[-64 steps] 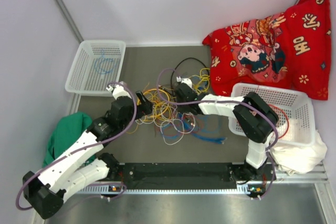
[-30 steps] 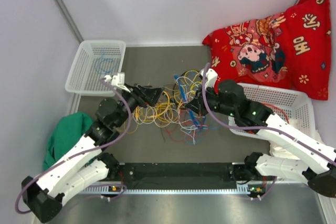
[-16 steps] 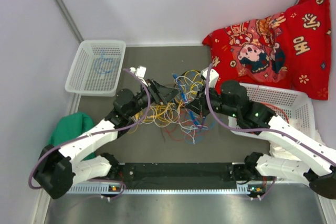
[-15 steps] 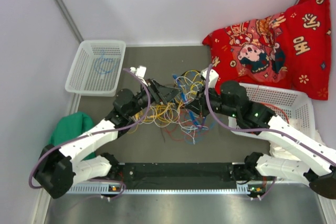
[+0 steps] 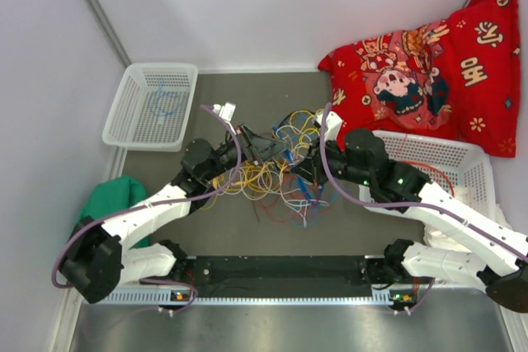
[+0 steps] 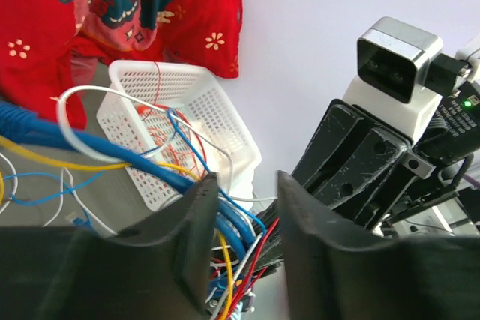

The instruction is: Untangle the cables

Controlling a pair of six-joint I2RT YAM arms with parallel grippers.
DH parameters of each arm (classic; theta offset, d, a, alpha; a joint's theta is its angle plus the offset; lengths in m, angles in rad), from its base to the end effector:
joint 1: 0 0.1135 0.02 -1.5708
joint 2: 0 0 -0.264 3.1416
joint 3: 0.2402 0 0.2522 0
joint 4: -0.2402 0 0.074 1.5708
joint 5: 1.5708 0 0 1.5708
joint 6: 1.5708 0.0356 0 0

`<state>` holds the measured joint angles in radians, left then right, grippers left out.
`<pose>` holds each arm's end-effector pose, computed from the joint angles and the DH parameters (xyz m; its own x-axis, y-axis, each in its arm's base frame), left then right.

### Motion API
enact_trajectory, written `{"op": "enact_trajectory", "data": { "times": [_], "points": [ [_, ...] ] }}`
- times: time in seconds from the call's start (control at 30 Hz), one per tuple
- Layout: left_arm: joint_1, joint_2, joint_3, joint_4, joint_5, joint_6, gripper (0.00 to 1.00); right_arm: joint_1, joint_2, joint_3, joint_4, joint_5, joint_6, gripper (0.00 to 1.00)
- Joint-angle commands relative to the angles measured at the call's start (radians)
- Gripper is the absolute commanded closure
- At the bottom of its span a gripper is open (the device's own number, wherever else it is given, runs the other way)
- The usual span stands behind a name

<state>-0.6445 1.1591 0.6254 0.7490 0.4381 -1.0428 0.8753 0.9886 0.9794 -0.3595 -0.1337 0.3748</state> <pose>0.1984 -0.1680 0.3052 -0.6701 -0.4749 -0.5705 0.5885 0.1284 -0.7982 0.1388 0.1737 0.3524 -0.5226 -0.0599 -0.8505 -0.6977 0.6034 0.3862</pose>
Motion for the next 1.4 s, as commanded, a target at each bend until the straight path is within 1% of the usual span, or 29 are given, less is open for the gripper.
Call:
{"op": "enact_trajectory", "data": {
  "times": [0.0, 0.07, 0.1, 0.23, 0.27, 0.3, 0.4, 0.47, 0.6, 0.63, 0.67, 0.73, 0.77, 0.87, 0.9, 0.97, 1.0, 1.1, 1.13, 1.2, 1.23, 1.37],
  "points": [
    [-0.003, -0.001, -0.016, 0.043, 0.03, -0.011, 0.43, 0.01, -0.015, 0.015, 0.073, -0.014, 0.004, 1.0],
    [-0.003, -0.015, -0.016, -0.006, 0.014, 0.001, 0.3, 0.01, -0.016, 0.021, 0.068, -0.009, 0.003, 1.0],
    [-0.003, -0.024, -0.013, -0.023, 0.007, 0.018, 0.19, 0.01, -0.018, 0.022, 0.065, -0.007, 0.001, 1.0],
    [-0.001, -0.123, -0.001, -0.14, -0.056, 0.075, 0.03, 0.008, -0.024, 0.024, 0.056, -0.001, 0.0, 1.0],
    [-0.001, -0.142, 0.002, -0.184, -0.083, 0.085, 0.02, 0.01, -0.024, 0.021, 0.054, -0.001, 0.001, 1.0],
    [-0.001, -0.172, 0.005, -0.203, -0.096, 0.104, 0.01, 0.01, -0.027, 0.019, 0.056, 0.002, 0.0, 1.0],
    [-0.003, -0.194, 0.002, -0.249, -0.111, 0.116, 0.01, 0.008, -0.03, 0.015, 0.06, 0.002, 0.003, 1.0],
    [-0.001, -0.187, -0.006, -0.237, -0.098, 0.09, 0.03, 0.01, -0.031, 0.012, 0.067, 0.002, 0.004, 1.0],
    [-0.004, -0.133, -0.053, -0.127, -0.053, 0.018, 0.11, 0.01, -0.033, 0.015, 0.073, 0.005, 0.004, 1.0],
    [-0.004, -0.124, -0.056, -0.114, -0.044, 0.01, 0.12, 0.01, -0.031, 0.019, 0.073, 0.005, 0.003, 1.0],
    [-0.003, -0.116, -0.058, -0.102, -0.032, -0.003, 0.16, 0.01, -0.031, 0.024, 0.073, 0.003, 0.001, 1.0],
    [-0.004, -0.093, -0.055, -0.097, 0.0, -0.01, 0.19, 0.01, -0.028, 0.031, 0.071, 0.003, -0.004, 1.0],
    [-0.004, -0.085, -0.052, -0.094, 0.008, -0.016, 0.22, 0.01, -0.028, 0.034, 0.068, 0.002, -0.002, 1.0],
    [-0.006, -0.067, -0.056, -0.056, 0.014, -0.031, 0.26, 0.01, -0.028, 0.036, 0.073, -0.006, -0.002, 1.0],
    [-0.006, -0.064, -0.056, -0.048, 0.011, -0.03, 0.3, 0.01, -0.03, 0.036, 0.073, -0.007, -0.001, 1.0],
    [-0.006, -0.062, -0.041, -0.042, -0.001, -0.02, 0.32, 0.01, -0.027, 0.03, 0.074, -0.014, 0.001, 1.0],
    [-0.006, -0.058, -0.033, -0.042, -0.007, -0.013, 0.36, 0.008, -0.027, 0.028, 0.077, -0.017, 0.001, 1.0],
    [-0.007, -0.035, 0.008, -0.04, -0.015, 0.003, 0.41, 0.01, -0.028, 0.015, 0.076, -0.014, 0.003, 1.0],
    [-0.006, -0.027, 0.017, -0.034, -0.01, 0.004, 0.46, 0.01, -0.028, 0.009, 0.076, -0.015, 0.004, 1.0],
    [-0.007, 0.003, 0.037, -0.007, 0.008, -0.006, 0.51, 0.008, -0.033, 0.004, 0.079, -0.018, 0.009, 1.0],
    [-0.007, 0.013, 0.04, 0.006, 0.017, -0.013, 0.55, 0.01, -0.034, -0.001, 0.079, -0.02, 0.009, 1.0],
    [-0.012, 0.048, 0.051, 0.053, 0.022, -0.04, 0.63, 0.01, -0.041, -0.016, 0.083, -0.015, 0.015, 1.0]
  ]
}}
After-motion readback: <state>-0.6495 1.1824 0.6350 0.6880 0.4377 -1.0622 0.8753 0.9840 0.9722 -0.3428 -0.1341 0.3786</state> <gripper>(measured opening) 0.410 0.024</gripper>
